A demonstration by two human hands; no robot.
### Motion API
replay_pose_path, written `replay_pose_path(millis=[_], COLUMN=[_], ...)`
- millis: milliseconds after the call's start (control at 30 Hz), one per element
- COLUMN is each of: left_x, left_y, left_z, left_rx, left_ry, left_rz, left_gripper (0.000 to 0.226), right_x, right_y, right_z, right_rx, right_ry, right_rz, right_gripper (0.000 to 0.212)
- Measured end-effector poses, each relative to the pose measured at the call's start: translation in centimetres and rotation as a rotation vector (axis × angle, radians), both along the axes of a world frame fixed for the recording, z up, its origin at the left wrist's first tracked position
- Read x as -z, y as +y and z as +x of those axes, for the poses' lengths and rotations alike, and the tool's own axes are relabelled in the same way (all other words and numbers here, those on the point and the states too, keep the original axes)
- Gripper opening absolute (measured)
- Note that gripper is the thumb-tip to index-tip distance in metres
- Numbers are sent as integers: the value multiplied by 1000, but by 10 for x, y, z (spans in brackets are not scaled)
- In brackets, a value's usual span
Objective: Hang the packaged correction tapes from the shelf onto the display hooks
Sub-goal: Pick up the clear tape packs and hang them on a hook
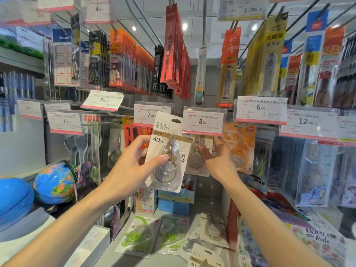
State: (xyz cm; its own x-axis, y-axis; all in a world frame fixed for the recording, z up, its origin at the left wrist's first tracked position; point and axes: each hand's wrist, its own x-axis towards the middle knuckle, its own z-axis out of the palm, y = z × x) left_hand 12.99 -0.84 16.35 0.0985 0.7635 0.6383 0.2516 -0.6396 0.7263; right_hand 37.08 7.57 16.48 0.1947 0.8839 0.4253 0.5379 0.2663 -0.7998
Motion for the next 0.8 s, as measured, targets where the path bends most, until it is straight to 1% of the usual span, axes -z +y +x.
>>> replay_pose_path(millis=[67,133,300,367,400,467,600,733,800], left_x=[3,6,12,16,19,24,31,32,28], left_y=[1,2,3,0,-1,-1,0,1,0], left_z=[0,0,6,10,13,19,37,55,61], left_rx=[-7,-15,14,43,54,64,49,39,67], left_ry=[7,7,-24,-40,-44,-51,-52,-41,-16], left_rz=[-10,-18,-63,-92,-106,-126,-124,-113,-114], left_gripper=[45,47,46,42,41,38,35,37,37], right_x=[0,5,11,11,11,12,20,26,27], right_y=[-1,-3,-20,-31,-37,-51,-77,-85,-87], right_z=[5,13,34,42,45,50,47,40,40], right_rx=[-70,-116,-200,-213,-228,-300,-479,-532,-543], right_ry=[30,7,-3,-104,-144,-135,0,72,137], right_rz=[7,-10,-45,-54,-43,-28,-52,-61,-67], right_gripper=[61,57,32,20,18,21,28,36,39])
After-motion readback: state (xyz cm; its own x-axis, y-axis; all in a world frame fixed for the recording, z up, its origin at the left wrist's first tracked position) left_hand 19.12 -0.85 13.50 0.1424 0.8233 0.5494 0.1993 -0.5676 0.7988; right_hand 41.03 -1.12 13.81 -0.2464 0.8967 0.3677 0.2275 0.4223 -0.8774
